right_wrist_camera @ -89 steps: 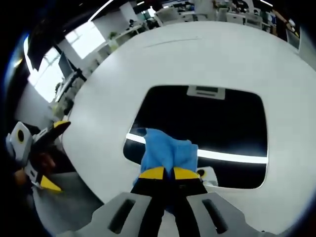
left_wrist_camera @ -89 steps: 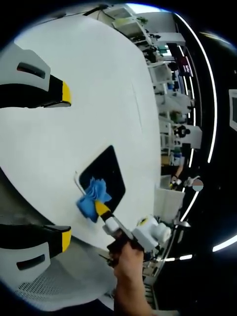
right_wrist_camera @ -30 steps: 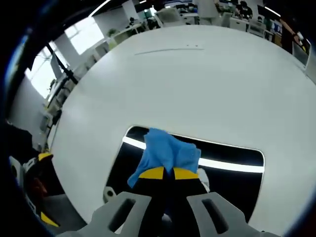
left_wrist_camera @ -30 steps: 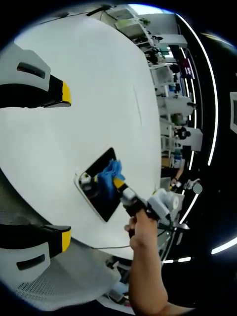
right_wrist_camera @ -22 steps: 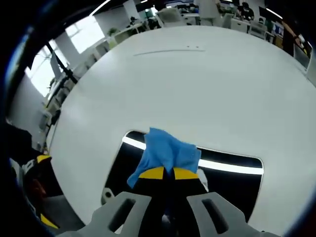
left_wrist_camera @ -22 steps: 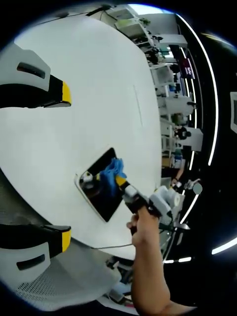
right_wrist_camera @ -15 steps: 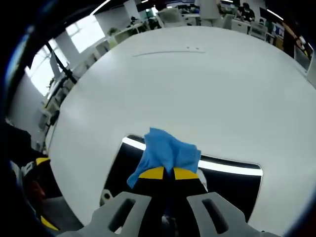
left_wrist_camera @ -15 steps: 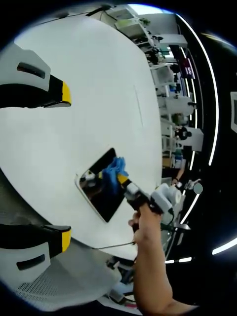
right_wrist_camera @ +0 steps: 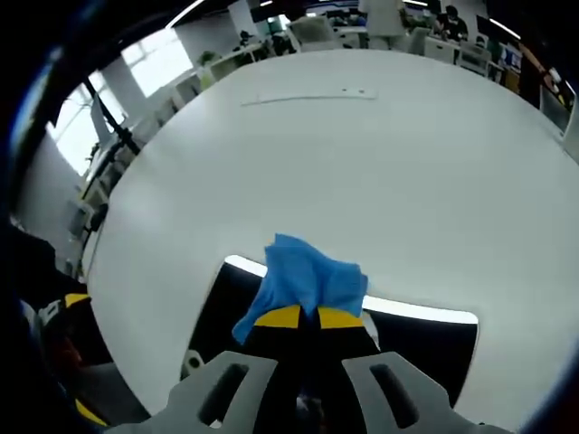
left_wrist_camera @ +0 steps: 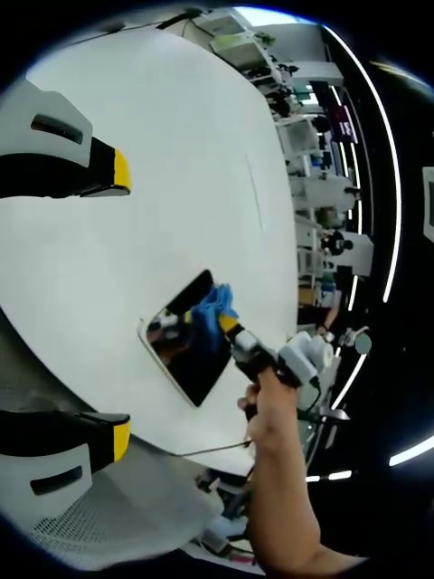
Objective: Wipe the mirror surface with the cleaning cloth until all visible marks leave the cleaned area.
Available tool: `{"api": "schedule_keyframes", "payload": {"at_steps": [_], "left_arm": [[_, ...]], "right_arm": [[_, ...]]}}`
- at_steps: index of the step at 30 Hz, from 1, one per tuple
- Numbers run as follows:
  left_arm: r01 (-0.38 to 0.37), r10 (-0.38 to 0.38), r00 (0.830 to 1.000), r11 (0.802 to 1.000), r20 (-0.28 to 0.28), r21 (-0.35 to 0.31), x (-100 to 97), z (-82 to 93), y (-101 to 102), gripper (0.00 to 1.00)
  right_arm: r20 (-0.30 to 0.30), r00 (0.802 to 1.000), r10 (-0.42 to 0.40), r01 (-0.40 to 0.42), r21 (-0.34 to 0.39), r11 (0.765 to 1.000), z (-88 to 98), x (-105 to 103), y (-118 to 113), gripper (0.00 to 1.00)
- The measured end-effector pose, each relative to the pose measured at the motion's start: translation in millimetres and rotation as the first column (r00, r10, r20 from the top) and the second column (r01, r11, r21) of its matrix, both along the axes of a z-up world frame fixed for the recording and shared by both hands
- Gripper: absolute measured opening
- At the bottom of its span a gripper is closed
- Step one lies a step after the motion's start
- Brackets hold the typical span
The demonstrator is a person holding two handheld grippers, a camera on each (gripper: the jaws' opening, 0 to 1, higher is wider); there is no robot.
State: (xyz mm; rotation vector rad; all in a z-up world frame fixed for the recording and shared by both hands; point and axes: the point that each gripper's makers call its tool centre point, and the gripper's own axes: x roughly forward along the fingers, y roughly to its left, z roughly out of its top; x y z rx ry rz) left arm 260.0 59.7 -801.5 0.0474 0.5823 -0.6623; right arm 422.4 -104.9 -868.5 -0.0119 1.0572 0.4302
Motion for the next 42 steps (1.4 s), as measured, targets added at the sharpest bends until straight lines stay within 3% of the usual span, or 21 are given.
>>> {"api": "schedule_keyframes", "payload": {"at_steps": [16, 42], "left_arm": [[0.002, -0.002, 1.000, 1.000, 0.008, 0.006, 0.2, 0.5, 0, 0.99], [-0.013, 0.013, 1.000, 1.000, 0.007, 0.000, 1.8, 0.7, 2, 0.99]], "right_arm": [[-0.012, 1.000, -0.013, 0.013, 0.025, 1.000, -1.2, 2, -1, 0.00], [-0.015, 1.000, 0.016, -0.016, -0.004, 1.000, 1.3, 1, -12, 0.00]]}}
